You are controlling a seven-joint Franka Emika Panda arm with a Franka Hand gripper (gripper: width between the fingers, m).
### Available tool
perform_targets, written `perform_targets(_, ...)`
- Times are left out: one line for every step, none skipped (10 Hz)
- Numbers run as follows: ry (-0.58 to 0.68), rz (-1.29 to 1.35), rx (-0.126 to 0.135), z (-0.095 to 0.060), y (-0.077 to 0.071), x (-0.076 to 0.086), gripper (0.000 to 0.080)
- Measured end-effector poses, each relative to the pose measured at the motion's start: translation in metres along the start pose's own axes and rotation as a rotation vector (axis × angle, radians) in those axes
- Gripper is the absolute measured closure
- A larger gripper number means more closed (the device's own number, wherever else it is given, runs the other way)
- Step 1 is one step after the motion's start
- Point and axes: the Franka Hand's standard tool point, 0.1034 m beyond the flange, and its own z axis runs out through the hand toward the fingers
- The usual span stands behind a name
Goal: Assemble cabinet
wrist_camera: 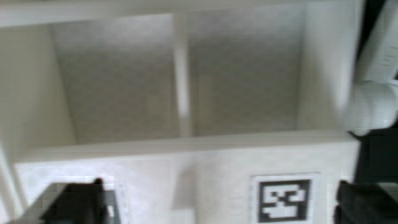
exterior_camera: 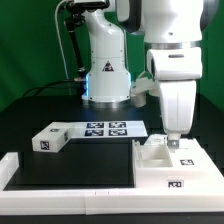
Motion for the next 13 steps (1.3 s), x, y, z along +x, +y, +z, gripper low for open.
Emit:
perform_targets(-0.007,0.05,-0.009,-0.008,-0.016,-0.003,0.0056)
perform_targets(-0.007,0.085,-0.024,-0.011,-0.033,-0.007,0.0017)
perform_targets(0.005,0.148,-0.042,-0.008,-0.051,-0.008,0.0004)
perform_targets(0.02,0.187,-0.056,-0.002,-0.064,-0.011,0.0004)
perform_targets(0.024,0.197,-0.049,0.005,-0.074,-0.013,0.0002)
perform_targets(0.022,0.188,-0.043,0.008,-0.075,-0.013,0.0002)
perform_targets(0.023,0.189,-0.044,0.008,-0.075,-0.013,0.0002)
perform_targets(0.023,0.188,-0.043,0.008,-0.075,-0.013,0.0002)
perform_targets(0.022,0.191,-0.042,0.009,-0.075,-0.014,0.0002)
perform_targets(0.019,0.219,-0.038,0.012,-0.074,-0.02,0.0002)
perform_targets(0.022,0.261,-0.034,0.017,-0.086,-0.022,0.0002)
perform_targets(0.033,0.261,-0.041,0.02,-0.097,-0.02,0.0002)
perform_targets(0.035,0.258,-0.036,0.025,-0.105,-0.02,0.0002)
